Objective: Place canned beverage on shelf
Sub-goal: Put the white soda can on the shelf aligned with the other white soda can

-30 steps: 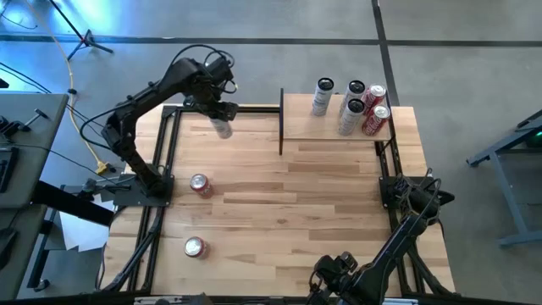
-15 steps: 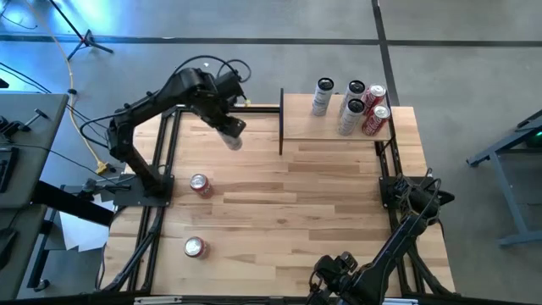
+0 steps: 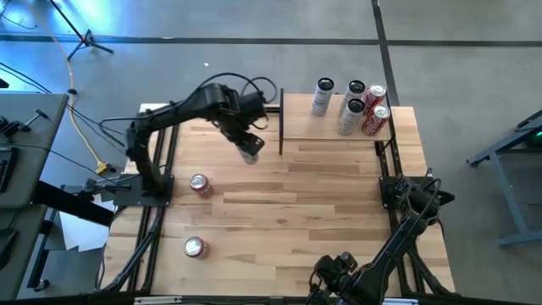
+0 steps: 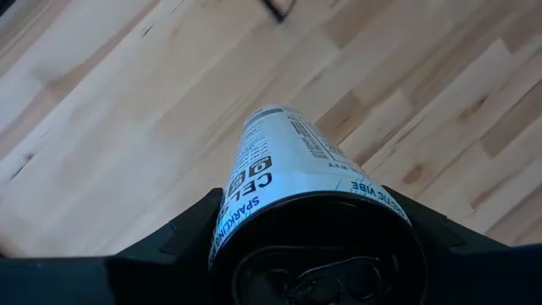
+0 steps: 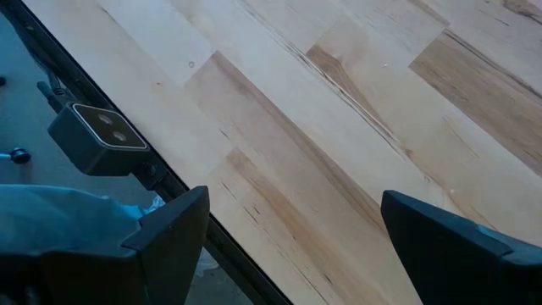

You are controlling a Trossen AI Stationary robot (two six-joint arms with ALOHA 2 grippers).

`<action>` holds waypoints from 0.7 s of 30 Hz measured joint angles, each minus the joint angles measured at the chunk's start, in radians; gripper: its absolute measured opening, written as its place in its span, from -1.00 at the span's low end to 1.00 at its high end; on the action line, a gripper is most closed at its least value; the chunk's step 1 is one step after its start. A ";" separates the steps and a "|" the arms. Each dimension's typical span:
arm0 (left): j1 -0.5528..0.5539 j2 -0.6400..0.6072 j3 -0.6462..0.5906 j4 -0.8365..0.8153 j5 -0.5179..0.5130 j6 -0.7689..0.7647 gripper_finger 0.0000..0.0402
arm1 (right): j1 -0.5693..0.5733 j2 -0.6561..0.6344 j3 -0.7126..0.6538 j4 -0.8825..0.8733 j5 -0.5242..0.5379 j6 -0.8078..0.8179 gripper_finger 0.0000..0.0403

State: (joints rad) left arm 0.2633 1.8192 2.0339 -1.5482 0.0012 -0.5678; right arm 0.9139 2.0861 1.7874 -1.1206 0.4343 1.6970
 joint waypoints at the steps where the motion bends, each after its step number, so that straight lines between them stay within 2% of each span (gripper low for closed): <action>1: -0.006 0.029 0.038 -0.004 -0.003 0.001 0.14 | 0.000 0.000 0.000 0.000 0.000 0.000 0.67; 8: -0.023 0.199 0.311 -0.020 -0.011 0.033 0.14 | 0.000 0.000 0.000 0.004 0.000 0.000 0.67; 13: -0.020 0.221 0.315 -0.022 0.019 0.030 0.14 | 0.000 0.000 0.000 0.010 0.000 0.000 0.67; 21: -0.027 0.224 0.322 -0.022 0.013 0.030 0.14 | 0.000 0.000 0.000 0.026 -0.003 0.000 0.67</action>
State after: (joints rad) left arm 0.2365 2.0430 2.3559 -1.5705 0.0146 -0.5381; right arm 0.9142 2.0865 1.7874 -1.0950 0.4314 1.6970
